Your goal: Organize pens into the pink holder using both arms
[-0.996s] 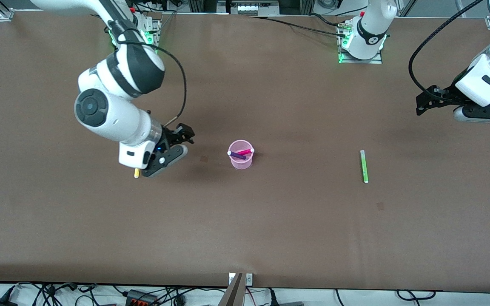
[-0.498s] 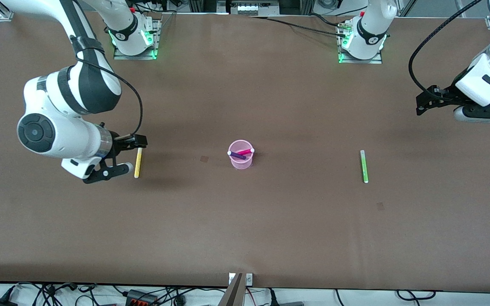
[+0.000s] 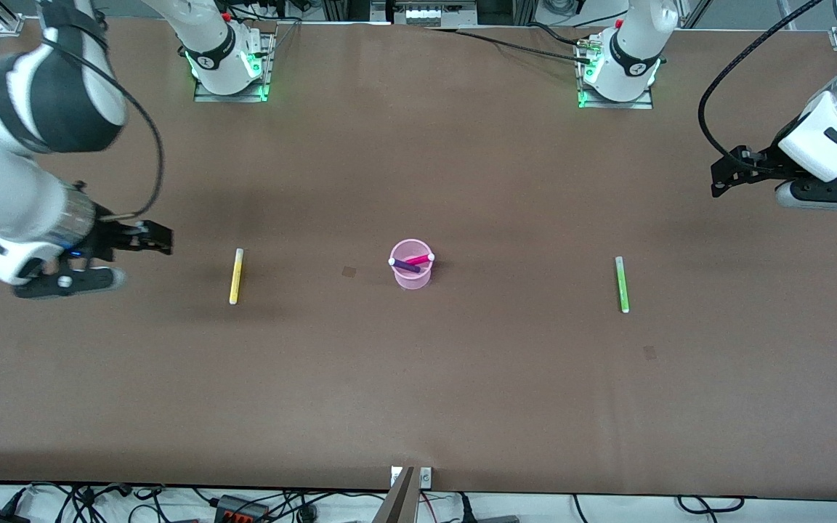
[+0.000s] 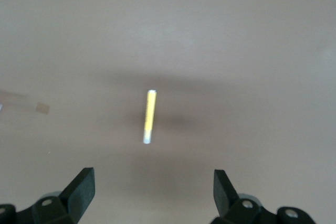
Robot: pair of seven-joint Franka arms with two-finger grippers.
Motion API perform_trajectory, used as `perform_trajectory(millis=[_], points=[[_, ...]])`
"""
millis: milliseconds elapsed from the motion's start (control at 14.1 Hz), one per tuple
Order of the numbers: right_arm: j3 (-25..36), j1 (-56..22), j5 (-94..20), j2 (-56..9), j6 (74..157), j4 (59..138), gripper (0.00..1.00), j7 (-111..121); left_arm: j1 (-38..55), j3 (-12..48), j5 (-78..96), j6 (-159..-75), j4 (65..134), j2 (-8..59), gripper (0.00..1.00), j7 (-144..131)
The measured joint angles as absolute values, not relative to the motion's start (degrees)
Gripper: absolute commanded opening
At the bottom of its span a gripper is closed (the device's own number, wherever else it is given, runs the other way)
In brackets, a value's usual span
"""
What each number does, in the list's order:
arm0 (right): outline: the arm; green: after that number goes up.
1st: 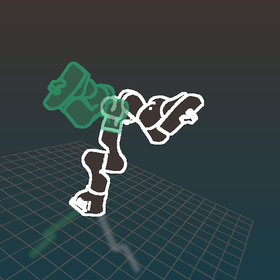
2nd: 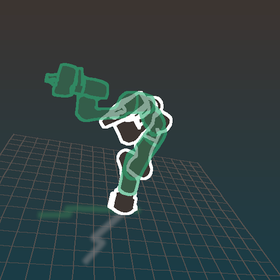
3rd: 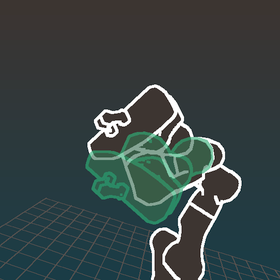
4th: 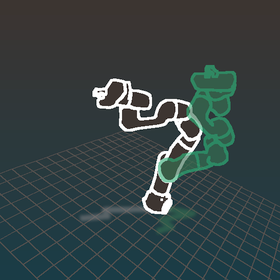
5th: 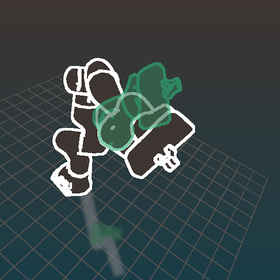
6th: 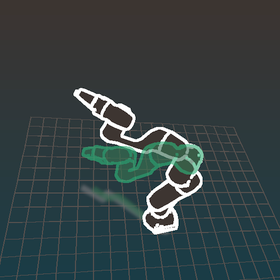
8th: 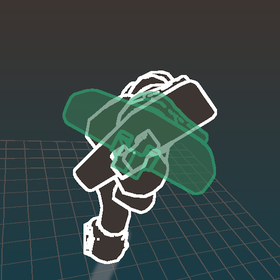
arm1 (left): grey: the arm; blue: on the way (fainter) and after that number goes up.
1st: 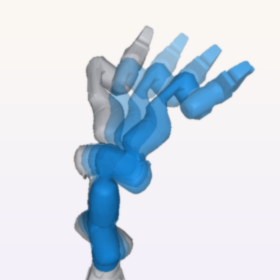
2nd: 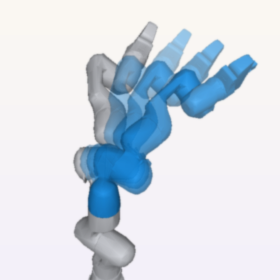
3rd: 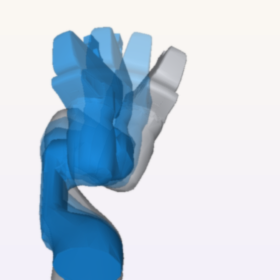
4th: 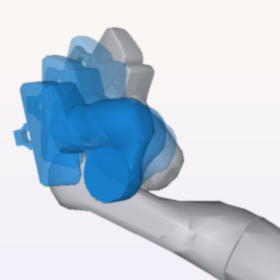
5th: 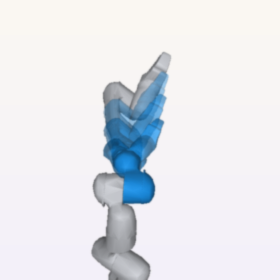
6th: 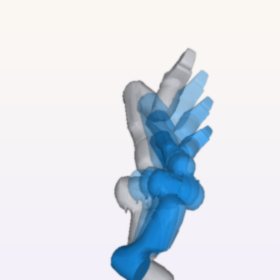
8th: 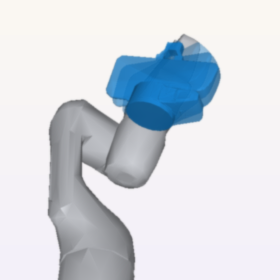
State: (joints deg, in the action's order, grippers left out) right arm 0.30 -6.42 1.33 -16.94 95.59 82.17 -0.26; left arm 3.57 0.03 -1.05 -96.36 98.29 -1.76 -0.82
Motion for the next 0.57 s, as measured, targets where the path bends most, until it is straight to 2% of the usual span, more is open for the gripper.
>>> perform_trajectory(millis=[569], points=[[4.0, -5.9, 1.3, -13.1, 95.3, 81.9, 1.0, -0.8, 3.5, -0.2, -1.1, -95.6, 98.3, -1.8, 1.0, -0.8]])
